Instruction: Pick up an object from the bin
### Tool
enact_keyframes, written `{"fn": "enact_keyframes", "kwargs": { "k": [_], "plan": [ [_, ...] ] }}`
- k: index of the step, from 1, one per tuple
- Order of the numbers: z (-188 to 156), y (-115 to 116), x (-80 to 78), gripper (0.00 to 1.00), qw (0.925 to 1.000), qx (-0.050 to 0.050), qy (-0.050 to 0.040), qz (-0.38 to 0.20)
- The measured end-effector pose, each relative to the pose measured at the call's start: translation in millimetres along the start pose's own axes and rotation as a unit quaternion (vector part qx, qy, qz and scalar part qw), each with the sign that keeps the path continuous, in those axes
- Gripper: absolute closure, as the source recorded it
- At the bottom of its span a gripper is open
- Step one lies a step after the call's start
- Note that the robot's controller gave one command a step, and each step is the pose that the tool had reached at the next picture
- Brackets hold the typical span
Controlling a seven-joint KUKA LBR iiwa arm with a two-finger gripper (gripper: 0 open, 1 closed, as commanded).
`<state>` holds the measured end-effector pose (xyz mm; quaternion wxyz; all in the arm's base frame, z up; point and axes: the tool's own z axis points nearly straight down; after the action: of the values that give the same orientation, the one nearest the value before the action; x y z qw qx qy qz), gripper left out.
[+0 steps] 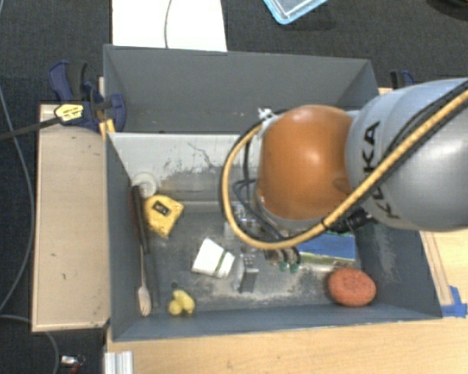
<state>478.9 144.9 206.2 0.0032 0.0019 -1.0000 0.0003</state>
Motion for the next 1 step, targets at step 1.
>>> {"fn": "enact_keyframes", "kwargs": {
  "k": [1],
  "plan": [
    [-4.4,-1.0,-1.8,0.0,1.0,-0.001,-0.0042,0.003]
  ]
}}
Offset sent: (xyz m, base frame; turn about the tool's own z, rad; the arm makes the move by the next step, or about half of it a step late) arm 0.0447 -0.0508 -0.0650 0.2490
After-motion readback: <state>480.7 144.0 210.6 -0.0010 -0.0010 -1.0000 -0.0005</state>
